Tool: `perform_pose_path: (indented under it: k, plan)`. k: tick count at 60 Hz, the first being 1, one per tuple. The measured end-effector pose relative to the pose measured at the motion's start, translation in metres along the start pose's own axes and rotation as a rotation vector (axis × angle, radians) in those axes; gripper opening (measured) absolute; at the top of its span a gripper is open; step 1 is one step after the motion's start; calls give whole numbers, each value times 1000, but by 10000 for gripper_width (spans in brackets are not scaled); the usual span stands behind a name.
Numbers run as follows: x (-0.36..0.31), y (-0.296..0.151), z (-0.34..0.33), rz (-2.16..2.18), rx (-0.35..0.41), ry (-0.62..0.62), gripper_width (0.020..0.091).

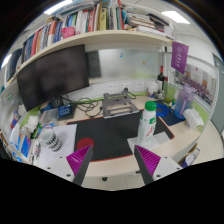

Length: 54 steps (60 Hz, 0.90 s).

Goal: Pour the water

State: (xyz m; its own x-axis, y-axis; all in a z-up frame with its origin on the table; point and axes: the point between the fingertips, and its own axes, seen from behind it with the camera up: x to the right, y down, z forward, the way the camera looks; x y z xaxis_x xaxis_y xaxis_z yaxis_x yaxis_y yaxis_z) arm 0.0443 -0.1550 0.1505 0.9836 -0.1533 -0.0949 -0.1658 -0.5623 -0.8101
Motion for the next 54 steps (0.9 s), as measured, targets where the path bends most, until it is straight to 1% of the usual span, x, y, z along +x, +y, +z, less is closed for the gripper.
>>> perform_pose_path:
  k: [4, 9, 12, 17, 25, 30, 32, 33, 35, 41, 43, 45, 51, 54]
  plan:
    - [46, 1, 14, -15, 25, 42, 853]
    - [97, -7, 34, -46, 83, 102, 857]
    - [115, -13, 49, -49, 116, 110, 854]
    - [129, -26, 75, -63, 165, 83, 854]
    - [132, -42, 113, -93, 220, 23, 850]
    - [138, -54, 131, -126, 261, 18, 855]
    - [136, -59, 136, -134, 285, 11, 842]
    - [135, -61, 139, -138, 293, 4, 829]
    - [132, -63, 145, -145, 306, -10, 780]
    - [127, -58, 165, -155, 299, -35, 592]
    - [128, -58, 169, -166, 303, -31, 573]
    - [131, -61, 171, -182, 322, -18, 547]
    - [129, -62, 172, -184, 358, -12, 513]
    - [130, -63, 170, -179, 375, -5, 472]
